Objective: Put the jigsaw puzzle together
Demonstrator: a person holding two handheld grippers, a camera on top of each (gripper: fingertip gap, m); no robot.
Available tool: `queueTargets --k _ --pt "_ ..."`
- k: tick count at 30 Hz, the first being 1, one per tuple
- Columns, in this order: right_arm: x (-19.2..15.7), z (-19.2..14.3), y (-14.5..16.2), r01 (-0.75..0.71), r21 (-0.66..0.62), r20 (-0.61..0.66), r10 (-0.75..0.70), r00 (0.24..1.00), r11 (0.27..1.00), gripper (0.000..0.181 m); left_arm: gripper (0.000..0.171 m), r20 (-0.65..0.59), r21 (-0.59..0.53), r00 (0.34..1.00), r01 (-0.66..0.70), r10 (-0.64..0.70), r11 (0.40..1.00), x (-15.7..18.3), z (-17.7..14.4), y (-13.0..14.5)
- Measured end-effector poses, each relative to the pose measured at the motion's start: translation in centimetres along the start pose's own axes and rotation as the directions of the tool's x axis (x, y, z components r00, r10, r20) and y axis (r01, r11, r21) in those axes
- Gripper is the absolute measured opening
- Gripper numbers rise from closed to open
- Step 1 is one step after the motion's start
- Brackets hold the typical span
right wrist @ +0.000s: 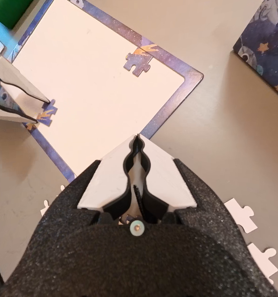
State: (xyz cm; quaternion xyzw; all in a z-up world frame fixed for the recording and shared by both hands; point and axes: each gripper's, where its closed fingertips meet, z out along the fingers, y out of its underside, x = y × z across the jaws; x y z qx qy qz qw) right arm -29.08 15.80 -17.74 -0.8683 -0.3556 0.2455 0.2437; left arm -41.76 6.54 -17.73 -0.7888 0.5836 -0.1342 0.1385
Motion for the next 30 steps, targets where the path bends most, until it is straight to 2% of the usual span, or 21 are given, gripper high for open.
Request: queueTargets --k 6,9,12,14,20,24,26,29,30 --pt "0.0 0.0 0.0 0.0 -0.001 0.0 0.0 1.0 1.0 0.0 0.039 -0.011 0.02 0.999 -0.042 0.042 0.999 0.2 -0.5 -0.7" --pt "0.0 0.0 0.0 0.001 -0.001 0.001 -0.001 1.0 1.0 0.0 0.017 -0.028 0.075 0.999 0.018 -0.016 0.997 -0.3 -1.0 -1.8" --pt "0.0 0.0 0.0 0.0 0.0 0.002 0.0 1.0 1.0 0.0 0.016 0.017 0.005 0.999 0.034 -0.034 0.999 -1.0 0.2 -1.0" --pt "0.0 0.0 0.0 0.0 0.0 0.001 0.0 1.0 1.0 0.0 0.008 0.028 0.032 1.0 0.003 -0.003 0.999 -0.7 0.3 -1.5" --pt "0.0 0.0 0.0 -0.003 -0.001 0.005 0.003 1.0 1.0 0.0 0.0 0.01 -0.001 0.997 -0.074 0.074 0.997 1.0 0.5 -1.1" --pt "0.0 0.0 0.0 -0.005 -0.001 0.005 0.005 1.0 1.0 0.0 0.006 0.036 0.029 0.998 -0.06 0.059 0.998 0.5 0.4 -1.8" --pt "0.0 0.0 0.0 -0.005 0.0 0.003 0.005 1.0 1.0 0.0 0.016 0.067 0.04 0.998 -0.023 0.021 0.999 -0.6 0.3 -2.0" --pt "0.0 0.0 0.0 -0.004 0.001 0.002 0.004 1.0 1.0 0.0 0.016 0.105 0.029 0.994 -0.011 0.008 1.0 -1.6 0.5 -1.7" --pt "0.0 0.0 0.0 -0.004 0.0 0.003 0.004 1.0 1.0 0.0 0.009 0.092 0.029 0.996 -0.013 0.011 0.999 -1.4 0.6 -1.6"
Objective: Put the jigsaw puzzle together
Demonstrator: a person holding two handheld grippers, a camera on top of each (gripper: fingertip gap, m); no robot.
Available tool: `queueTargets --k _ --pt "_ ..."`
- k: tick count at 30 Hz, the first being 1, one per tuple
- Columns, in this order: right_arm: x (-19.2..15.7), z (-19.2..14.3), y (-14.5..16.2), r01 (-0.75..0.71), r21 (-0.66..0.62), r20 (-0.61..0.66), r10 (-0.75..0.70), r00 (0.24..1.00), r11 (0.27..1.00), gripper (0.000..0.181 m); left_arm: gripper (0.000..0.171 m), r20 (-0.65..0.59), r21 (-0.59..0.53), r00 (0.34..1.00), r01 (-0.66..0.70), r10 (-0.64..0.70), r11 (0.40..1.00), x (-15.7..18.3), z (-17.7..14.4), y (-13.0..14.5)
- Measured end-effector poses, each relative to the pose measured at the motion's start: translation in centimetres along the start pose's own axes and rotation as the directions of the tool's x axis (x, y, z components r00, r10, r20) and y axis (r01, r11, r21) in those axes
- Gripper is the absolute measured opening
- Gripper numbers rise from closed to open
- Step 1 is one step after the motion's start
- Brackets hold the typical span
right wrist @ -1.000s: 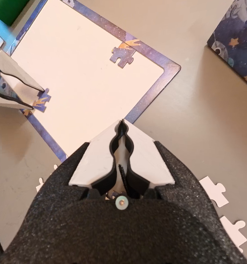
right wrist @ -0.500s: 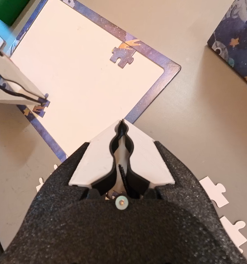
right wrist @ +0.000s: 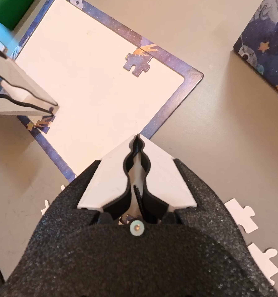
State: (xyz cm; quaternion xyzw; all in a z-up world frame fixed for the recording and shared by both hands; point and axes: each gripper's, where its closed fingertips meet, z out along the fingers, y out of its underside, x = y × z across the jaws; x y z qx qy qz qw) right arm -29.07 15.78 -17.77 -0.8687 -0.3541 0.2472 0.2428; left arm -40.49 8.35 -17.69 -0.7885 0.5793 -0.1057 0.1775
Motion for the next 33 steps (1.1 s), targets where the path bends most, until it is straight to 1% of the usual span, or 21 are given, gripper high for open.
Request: queueTargets --k 4,7,8,10,12,14,16,17,18,20,23,33 --pt "0.0 0.0 0.0 -0.002 -0.002 0.004 0.002 1.0 1.0 0.0 0.0 -0.003 -0.006 0.999 -0.035 0.035 0.999 0.6 0.1 -0.1" --pt "0.0 0.0 0.0 -0.002 -0.002 0.004 0.002 1.0 1.0 0.0 0.0 -0.018 -0.005 0.999 -0.035 0.035 0.999 1.0 0.1 -0.1" --pt "0.0 0.0 0.0 -0.002 -0.002 0.004 0.002 1.0 1.0 0.0 0.002 -0.031 0.0 0.999 -0.031 0.031 1.0 1.3 0.1 -0.2" --pt "0.0 0.0 0.0 -0.002 -0.003 0.004 0.002 1.0 1.0 0.0 0.01 -0.055 0.005 0.998 -0.024 0.024 1.0 1.8 0.1 -0.3" --pt "0.0 0.0 0.0 -0.003 -0.002 0.005 0.003 1.0 1.0 0.0 0.013 -0.041 0.0 0.999 -0.032 0.032 0.999 1.7 0.1 -0.3" --pt "0.0 0.0 0.0 -0.004 -0.002 0.005 0.004 1.0 1.0 0.0 0.018 0.012 -0.006 0.999 -0.05 0.05 0.999 0.8 -0.4 -0.1" --pt "0.0 0.0 0.0 -0.002 -0.001 0.003 0.002 1.0 1.0 0.0 0.014 0.044 0.012 0.999 0.001 -0.001 1.0 -0.4 -1.1 0.0" --pt "0.0 0.0 0.0 -0.002 -0.001 0.002 0.002 1.0 1.0 0.0 0.008 0.044 0.015 0.998 0.041 -0.041 0.999 -0.9 -1.2 0.1" --pt "0.0 0.0 0.0 -0.002 -0.002 0.002 0.002 1.0 1.0 0.0 0.006 0.041 0.006 0.997 0.059 -0.059 0.998 -1.1 -1.1 0.5" --pt "0.0 0.0 0.0 -0.003 -0.003 0.004 0.003 1.0 1.0 0.0 0.0 0.056 -0.02 0.998 0.037 -0.036 0.999 -1.2 -0.9 1.2" --pt "0.0 0.0 0.0 -0.003 -0.002 0.004 0.003 1.0 1.0 0.0 0.0 0.014 -0.019 1.0 0.027 -0.027 0.999 -0.1 -0.5 1.1" --pt "0.0 0.0 0.0 -0.003 -0.004 0.005 0.003 1.0 1.0 0.0 0.0 -0.004 -0.013 1.0 0.011 -0.011 1.0 0.9 -0.1 0.7"
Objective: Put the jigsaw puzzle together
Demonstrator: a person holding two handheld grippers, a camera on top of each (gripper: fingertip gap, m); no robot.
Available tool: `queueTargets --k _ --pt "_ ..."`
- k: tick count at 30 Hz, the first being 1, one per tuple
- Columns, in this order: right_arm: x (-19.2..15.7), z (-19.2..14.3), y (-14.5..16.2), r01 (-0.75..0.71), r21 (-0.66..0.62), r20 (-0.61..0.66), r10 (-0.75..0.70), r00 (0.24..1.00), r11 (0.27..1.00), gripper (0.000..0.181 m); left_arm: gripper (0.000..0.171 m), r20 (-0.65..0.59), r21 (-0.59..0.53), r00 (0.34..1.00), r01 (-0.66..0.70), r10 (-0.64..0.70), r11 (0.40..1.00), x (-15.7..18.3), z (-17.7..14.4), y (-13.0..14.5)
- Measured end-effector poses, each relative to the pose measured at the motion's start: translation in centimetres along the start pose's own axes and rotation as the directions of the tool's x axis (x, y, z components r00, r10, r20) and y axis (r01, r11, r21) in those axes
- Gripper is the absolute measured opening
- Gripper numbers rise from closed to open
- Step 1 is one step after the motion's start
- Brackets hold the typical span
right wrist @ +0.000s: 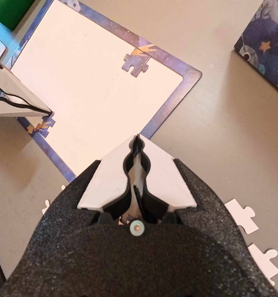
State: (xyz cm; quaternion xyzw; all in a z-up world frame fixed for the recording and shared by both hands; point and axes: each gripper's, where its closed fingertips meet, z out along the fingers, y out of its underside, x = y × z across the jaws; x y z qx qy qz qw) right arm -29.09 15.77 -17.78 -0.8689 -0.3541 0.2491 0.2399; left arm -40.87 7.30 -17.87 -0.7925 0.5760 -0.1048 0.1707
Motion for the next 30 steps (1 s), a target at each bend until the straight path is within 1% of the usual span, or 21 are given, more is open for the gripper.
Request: queueTargets --k 7,10,14,18,25,30 --pt "0.0 0.0 0.0 -0.001 0.0 -0.001 0.001 1.0 1.0 0.0 0.0 0.016 0.001 1.0 -0.012 0.012 1.0 0.1 0.0 -0.2" --pt "0.0 0.0 0.0 -0.002 0.0 0.0 0.002 1.0 1.0 0.0 0.003 0.025 0.005 1.0 -0.004 0.004 1.0 0.0 -0.6 0.1" --pt "0.0 0.0 0.0 0.001 -0.001 -0.003 -0.001 1.0 1.0 0.0 0.002 0.002 0.008 1.0 0.01 -0.01 1.0 0.7 -1.3 0.8" --pt "0.0 0.0 0.0 0.002 -0.002 -0.006 -0.002 1.0 1.0 0.0 0.002 -0.016 -0.007 1.0 0.003 -0.003 1.0 1.4 -0.8 1.2" --pt "0.0 0.0 0.0 0.003 0.0 -0.009 -0.003 1.0 1.0 0.0 0.002 -0.023 -0.007 0.999 -0.034 0.033 0.999 1.9 -0.4 0.6" --pt "0.0 0.0 0.0 0.003 -0.001 -0.008 -0.003 1.0 1.0 0.0 0.002 -0.029 -0.011 0.999 -0.034 0.034 0.999 2.1 -0.4 0.5"
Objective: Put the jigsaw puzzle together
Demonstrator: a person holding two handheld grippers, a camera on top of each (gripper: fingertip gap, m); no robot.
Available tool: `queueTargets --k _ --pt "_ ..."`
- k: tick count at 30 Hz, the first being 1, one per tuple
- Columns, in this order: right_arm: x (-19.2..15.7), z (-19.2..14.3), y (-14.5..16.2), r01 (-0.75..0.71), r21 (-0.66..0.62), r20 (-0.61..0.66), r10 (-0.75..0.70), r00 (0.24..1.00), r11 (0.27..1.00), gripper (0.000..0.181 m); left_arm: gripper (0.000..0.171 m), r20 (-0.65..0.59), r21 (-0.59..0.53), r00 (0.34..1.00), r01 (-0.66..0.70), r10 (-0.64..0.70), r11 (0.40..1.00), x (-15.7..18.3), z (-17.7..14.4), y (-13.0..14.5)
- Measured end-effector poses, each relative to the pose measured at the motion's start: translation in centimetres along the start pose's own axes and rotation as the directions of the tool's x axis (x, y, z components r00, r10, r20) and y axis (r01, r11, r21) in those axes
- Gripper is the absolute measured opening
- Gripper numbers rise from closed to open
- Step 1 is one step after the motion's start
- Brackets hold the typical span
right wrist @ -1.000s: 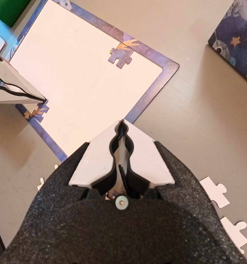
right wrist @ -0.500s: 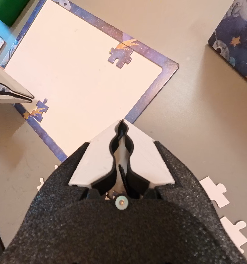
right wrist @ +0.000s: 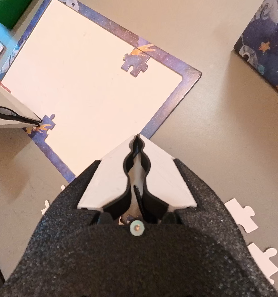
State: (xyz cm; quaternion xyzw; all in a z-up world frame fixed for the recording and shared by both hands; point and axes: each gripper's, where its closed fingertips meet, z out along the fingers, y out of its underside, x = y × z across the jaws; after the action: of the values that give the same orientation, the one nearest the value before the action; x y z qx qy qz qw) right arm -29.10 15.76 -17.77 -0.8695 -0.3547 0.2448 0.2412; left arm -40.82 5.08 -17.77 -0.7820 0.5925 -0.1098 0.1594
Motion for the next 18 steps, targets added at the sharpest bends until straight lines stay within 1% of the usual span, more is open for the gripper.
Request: queueTargets --k 18 --pt "-0.01 -0.01 0.0 0.002 -0.001 -0.003 -0.002 1.0 1.0 0.0 0.001 0.005 0.006 1.0 0.0 0.0 1.0 0.03 -0.1 -0.2"
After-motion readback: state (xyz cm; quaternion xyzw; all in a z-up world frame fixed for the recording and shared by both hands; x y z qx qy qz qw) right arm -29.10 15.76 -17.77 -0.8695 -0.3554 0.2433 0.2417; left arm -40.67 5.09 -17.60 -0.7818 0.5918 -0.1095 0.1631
